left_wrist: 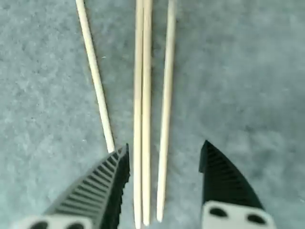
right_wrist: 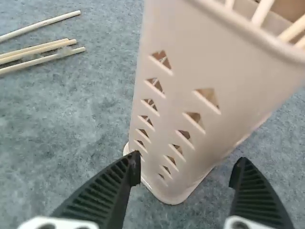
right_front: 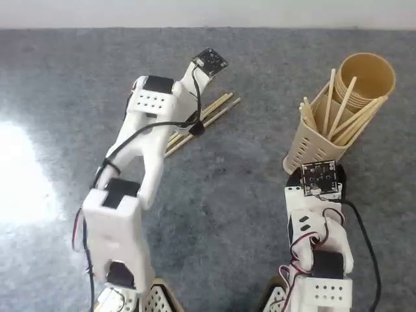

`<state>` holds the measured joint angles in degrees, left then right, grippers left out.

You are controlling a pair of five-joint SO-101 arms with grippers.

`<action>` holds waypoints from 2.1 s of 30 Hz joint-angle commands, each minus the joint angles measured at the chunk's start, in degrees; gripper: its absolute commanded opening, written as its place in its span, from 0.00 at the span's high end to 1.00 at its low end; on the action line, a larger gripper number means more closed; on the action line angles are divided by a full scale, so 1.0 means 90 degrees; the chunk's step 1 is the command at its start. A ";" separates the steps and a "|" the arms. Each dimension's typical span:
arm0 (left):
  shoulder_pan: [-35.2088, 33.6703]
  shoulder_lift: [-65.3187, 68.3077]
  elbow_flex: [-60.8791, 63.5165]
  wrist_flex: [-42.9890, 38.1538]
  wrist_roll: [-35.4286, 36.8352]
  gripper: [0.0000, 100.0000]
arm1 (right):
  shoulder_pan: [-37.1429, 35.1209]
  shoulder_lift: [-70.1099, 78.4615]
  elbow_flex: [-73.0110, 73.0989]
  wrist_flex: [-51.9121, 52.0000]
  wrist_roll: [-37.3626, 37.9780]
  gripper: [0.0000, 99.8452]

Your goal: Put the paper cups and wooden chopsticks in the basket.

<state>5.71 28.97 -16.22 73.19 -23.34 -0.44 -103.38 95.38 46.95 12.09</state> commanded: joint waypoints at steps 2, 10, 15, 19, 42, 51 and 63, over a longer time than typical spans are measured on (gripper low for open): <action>-0.0225 0.0410 -0.0777 0.0029 -0.0098 0.78 | -0.0073 -0.0063 0.0107 -0.0073 0.0088 0.70; -0.0283 0.1172 -0.0982 -0.0332 -0.0117 0.78 | -0.0073 -0.0063 0.0107 -0.0093 0.0088 0.70; -0.0147 0.1348 -0.0962 -0.0283 -0.0449 0.78 | -0.0073 -0.0063 0.0107 -0.0093 0.0088 0.70; -0.0137 0.1495 -0.0972 -0.0274 -0.0459 0.78 | -0.0073 -0.0063 0.0107 -0.0103 0.0088 0.70; 0.0078 0.3702 -0.4557 0.2725 -0.0957 0.92 | -0.0317 -0.0044 0.0107 -0.0044 0.0107 0.70; 0.0127 0.4259 -0.5680 0.3057 -0.0938 0.99 | -0.0317 -0.0044 0.0107 -0.0044 0.0107 0.70; 0.0811 0.3302 -0.4899 0.3057 -0.0928 0.99 | -0.0308 -0.0044 0.0107 -0.0063 0.0107 0.70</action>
<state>10.02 64.84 -62.64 99.03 -31.25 -2.73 -103.38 95.38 46.95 12.18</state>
